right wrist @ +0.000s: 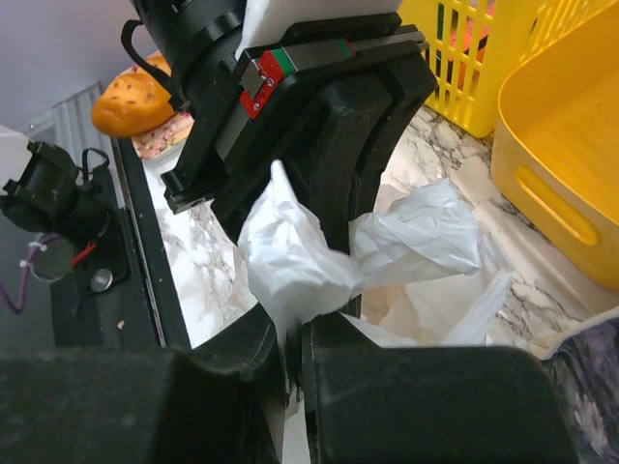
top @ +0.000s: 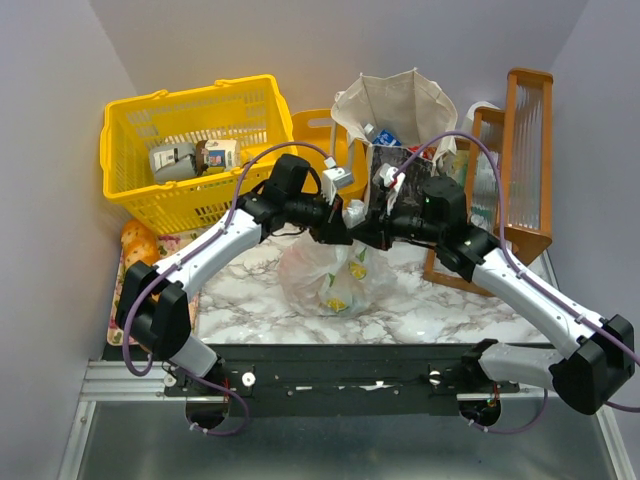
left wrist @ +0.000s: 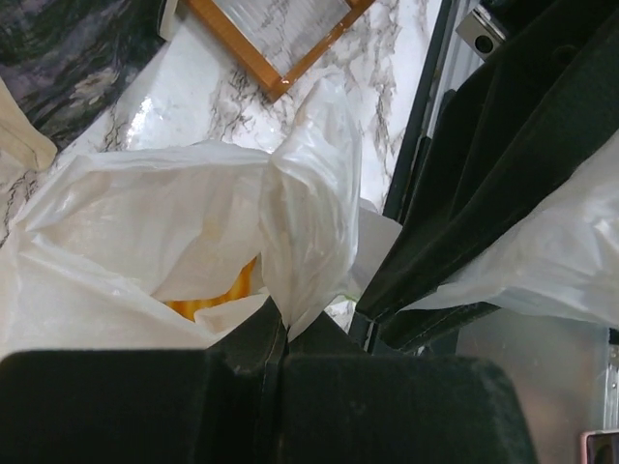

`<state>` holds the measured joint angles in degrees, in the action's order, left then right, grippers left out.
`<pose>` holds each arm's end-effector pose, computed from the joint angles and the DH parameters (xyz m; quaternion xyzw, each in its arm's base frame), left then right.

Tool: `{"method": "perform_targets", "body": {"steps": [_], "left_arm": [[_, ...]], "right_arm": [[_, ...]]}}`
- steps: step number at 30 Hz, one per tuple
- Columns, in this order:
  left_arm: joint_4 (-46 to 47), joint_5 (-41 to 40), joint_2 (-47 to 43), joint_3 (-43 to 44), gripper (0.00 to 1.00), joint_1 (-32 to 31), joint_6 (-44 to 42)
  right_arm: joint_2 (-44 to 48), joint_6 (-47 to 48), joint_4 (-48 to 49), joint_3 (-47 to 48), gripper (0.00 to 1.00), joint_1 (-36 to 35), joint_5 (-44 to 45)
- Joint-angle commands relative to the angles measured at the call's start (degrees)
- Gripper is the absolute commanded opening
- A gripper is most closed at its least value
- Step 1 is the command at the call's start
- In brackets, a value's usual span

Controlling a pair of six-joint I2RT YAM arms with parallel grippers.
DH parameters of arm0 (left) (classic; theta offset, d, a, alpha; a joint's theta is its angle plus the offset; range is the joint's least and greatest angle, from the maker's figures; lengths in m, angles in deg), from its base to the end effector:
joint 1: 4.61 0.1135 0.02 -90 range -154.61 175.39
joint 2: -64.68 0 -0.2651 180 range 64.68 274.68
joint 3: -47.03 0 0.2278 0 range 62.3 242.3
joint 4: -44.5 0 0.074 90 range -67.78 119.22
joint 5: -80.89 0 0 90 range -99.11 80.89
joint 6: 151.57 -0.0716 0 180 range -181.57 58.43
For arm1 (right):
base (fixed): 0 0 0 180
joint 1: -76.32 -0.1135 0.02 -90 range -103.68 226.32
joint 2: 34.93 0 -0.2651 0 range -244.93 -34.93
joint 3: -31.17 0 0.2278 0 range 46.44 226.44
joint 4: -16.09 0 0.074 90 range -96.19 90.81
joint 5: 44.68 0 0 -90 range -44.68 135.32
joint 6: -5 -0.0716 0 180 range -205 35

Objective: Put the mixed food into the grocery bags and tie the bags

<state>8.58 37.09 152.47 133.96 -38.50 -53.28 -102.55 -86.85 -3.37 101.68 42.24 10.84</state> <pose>0.2505 -0.2305 0.3010 0.3536 0.7630 -0.4755 0.2582 0.2043 0.1871 0.3322 -0.3827 0.6863 0.4021 0.4699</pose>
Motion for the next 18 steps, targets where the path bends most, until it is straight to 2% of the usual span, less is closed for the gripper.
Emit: {"method": "perform_targets", "body": {"steps": [1, 3, 4, 7, 12, 15, 18], "left_arm": [[-6.5, 3.6, -0.5, 2.0, 0.0, -0.3, -6.2], [-8.4, 3.7, -1.2, 1.8, 0.0, -0.1, -7.4], [-8.5, 3.5, -1.6, 1.6, 0.0, 0.0, -7.8], [-8.6, 3.4, -2.6, 0.2, 0.0, 0.7, -7.9], [-8.5, 4.3, -4.2, -0.9, 0.0, 1.5, -9.6], [-9.1, 5.0, -4.5, -0.5, 0.0, 2.1, -10.0], [-9.4, 4.5, -5.1, -0.7, 0.0, 3.0, -10.3]], "right_arm": [[-0.7, 1.2, 0.3, 2.2, 0.28, -0.4, -2.7], [-0.7, 1.2, 0.1, 2.4, 0.38, -0.4, -2.4], [-0.7, 1.2, 0.1, 2.3, 0.48, -0.4, -2.3], [-0.5, 1.3, 0.0, 2.1, 0.56, -0.4, -2.1], [0.5, 0.8, 0.0, 1.4, 0.58, -0.4, -0.9], [2.1, 0.4, -1.3, 0.7, 0.67, -0.4, 0.4], [4.2, 0.8, -3.5, 0.4, 0.7, -0.3, 3.3]]}}
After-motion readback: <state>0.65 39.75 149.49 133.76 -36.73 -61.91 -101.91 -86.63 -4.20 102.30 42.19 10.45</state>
